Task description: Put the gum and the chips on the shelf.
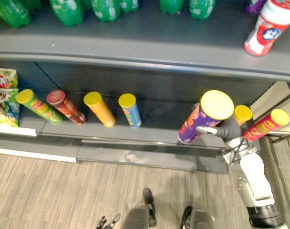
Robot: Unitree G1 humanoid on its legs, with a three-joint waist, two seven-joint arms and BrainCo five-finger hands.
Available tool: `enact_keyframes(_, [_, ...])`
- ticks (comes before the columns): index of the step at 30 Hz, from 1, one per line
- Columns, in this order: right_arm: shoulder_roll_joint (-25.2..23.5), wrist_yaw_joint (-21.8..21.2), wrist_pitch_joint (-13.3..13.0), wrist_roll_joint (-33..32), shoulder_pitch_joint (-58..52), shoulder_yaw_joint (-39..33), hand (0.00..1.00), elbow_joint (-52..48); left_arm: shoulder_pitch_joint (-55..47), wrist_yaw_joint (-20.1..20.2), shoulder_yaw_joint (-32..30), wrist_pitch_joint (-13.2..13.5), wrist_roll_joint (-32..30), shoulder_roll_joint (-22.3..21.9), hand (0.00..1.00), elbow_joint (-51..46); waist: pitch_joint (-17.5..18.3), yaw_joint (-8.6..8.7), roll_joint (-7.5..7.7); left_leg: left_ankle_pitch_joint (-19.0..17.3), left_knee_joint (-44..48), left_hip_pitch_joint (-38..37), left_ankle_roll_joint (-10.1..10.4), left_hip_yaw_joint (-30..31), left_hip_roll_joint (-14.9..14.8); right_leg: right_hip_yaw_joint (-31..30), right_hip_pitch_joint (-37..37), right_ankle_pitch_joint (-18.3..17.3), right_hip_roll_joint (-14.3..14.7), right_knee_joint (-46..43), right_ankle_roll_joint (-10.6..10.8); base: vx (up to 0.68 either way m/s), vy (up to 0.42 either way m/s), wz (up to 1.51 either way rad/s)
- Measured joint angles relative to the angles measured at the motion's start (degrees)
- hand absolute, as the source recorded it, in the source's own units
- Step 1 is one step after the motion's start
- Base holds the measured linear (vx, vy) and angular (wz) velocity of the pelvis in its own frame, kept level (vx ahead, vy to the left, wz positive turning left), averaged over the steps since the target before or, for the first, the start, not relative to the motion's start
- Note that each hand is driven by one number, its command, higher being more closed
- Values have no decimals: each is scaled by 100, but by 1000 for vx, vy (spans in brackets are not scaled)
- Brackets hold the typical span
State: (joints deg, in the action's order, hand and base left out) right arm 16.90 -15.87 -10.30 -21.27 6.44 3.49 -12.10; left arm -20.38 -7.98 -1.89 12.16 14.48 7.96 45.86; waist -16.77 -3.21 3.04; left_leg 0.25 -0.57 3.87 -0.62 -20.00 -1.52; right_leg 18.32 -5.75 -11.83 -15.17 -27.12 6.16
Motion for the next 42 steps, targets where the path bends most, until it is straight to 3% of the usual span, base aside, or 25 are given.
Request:
enact_keyframes(7, [-73, 42, 35, 111, -6, 351, 100, 278, -17, -3, 223, -17, -177, 135, 0, 1, 183, 50, 16, 366, -476, -221, 21, 355, 78, 37, -188, 4, -101, -788, -7, 122, -82, 27])
enact_keyframes(9, [-130, 119, 35, 116, 4, 389, 100, 419, 0, 4, 289, -4, -218, 170, 0, -4, 186, 66, 4, 376, -477, -223, 21, 548, 91, 7, -502, 39, -232, -1403, -161, 103, -119, 50])
enact_keyframes(10, [-141, 206, 35, 131, 1, 429, 100, 543, 29, 29, 375, 23, -217, 124, 0, 1, 177, 69, -43, 393, -476, -204, 74, 674, 51, -12, -644, -297, -230, -1427, -163, 96, -176, 45])
enact_keyframes(12, [-145, 314, 35, 264, 25, 563, 100, 663, 53, 60, 397, 69, -215, 127, 0, 6, 172, 24, -55, 414, -472, -161, 164, 737, 26, -27, -809, -338, -275, -887, -146, 66, -189, 37])
enact_keyframes(14, [-161, 410, 25, 349, 39, 657, 100, 705, 105, 88, 418, 106, -204, 188, 0, -1, 176, 8, 20, 346, -327, 3, 318, 768, 66, 6, -783, -39, -368, 5, -17, 42, -216, 32])
enact_keyframes(16, [-96, 609, 8, 429, 267, 712, 100, 1112, 168, 107, 558, 105, -181, 161, 0, -31, 119, 25, -189, 335, -220, -2, 349, 57, -327, 270, -768, -62, -285, -11, -20, 93, -271, 29])
enact_keyframes(18, [71, 828, -23, 569, 510, 705, 100, 1390, 227, 154, 712, 101, -177, 136, 0, -85, 14, 48, -374, 466, -256, -83, 499, -12, -433, 355, -770, -63, -289, -183, -21, 70, -155, 18])
enact_keyframes(22, [86, 1333, -234, 779, 1021, 655, 100, 1970, 255, 179, 768, 94, -173, 192, 0, -275, -184, 41, -412, 427, -97, 111, 518, 26, -413, 373, -833, -63, -331, -142, -20, -38, -1, 8])
enact_keyframes(24, [75, 1550, -298, 783, 1258, 602, 100, 2164, 369, 181, 843, 57, -172, 275, 0, -335, -349, -39, -400, 432, 1, 307, 508, 37, -408, 403, -948, -40, -353, -97, -48, -80, 40, 13])
enact_keyframes(28, [50, 1990, -436, 915, 1717, 601, 100, 2507, 572, 160, 950, -110, -142, 298, 0, -446, -673, -182, -516, 404, 242, 538, 437, 82, -390, 441, -1039, 37, -423, -105, -58, -44, 27, 9])
enact_keyframes(36, [13, 2619, -679, 1157, 2205, 636, 100, 2882, 668, 154, 1079, -147, -110, 327, 0, -500, -904, -200, -632, 286, 721, 934, 355, 171, -434, 436, -1250, 52, -467, -208, -57, 4, -4, 3])
enact_keyframes(42, [25, 3200, -818, 1494, 2542, 650, 100, 3405, 809, 142, 1272, -141, -107, 339, 0, -461, -1056, -225, -827, 67, 1220, 1278, 342, 174, -536, 371, -1467, 49, -467, -355, -61, 4, -9, -4])
